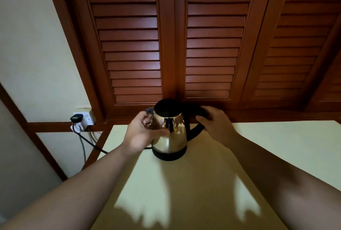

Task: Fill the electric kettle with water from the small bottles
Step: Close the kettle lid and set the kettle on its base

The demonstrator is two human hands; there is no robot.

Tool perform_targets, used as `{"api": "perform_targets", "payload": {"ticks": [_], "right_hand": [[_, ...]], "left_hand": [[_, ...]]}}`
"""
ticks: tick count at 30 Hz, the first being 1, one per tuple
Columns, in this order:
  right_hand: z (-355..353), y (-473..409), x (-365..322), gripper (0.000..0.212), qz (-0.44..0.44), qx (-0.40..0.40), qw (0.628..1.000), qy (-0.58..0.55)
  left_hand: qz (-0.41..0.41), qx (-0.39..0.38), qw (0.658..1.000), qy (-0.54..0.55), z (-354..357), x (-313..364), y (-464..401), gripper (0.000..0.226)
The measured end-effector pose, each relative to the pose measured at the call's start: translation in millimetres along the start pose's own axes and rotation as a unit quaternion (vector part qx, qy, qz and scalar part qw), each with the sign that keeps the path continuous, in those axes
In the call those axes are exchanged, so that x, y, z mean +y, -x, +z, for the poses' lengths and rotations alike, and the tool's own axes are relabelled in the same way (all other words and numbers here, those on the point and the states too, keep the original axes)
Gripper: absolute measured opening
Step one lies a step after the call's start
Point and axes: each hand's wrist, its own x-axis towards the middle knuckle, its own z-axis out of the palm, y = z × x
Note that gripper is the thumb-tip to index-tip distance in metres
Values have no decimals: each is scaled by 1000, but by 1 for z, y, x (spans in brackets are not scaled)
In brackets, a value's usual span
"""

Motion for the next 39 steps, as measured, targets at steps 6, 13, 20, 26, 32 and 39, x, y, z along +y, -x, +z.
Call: {"api": "perform_targets", "payload": {"ticks": [6,13,20,26,32,39], "right_hand": [[5,9,-2,26,3,6,999,32],[6,10,-4,31,-5,6,998,66],[10,14,-9,33,3,12,996,93],[11,32,-11,20,-15,13,997,71],[18,65,-10,36,-10,30,998,56],[21,94,-26,38,-17,35,997,61]], "left_hand": [[-16,-22,999,-44,-6,-4,-8,55],[-13,-7,999,-46,-6,-8,-4,58],[-23,-24,999,-22,-2,-6,11,67],[-30,-23,999,-10,-8,-10,29,71],[-39,-29,999,15,-22,-20,54,77],[-35,-21,999,10,-35,-29,76,92]]}}
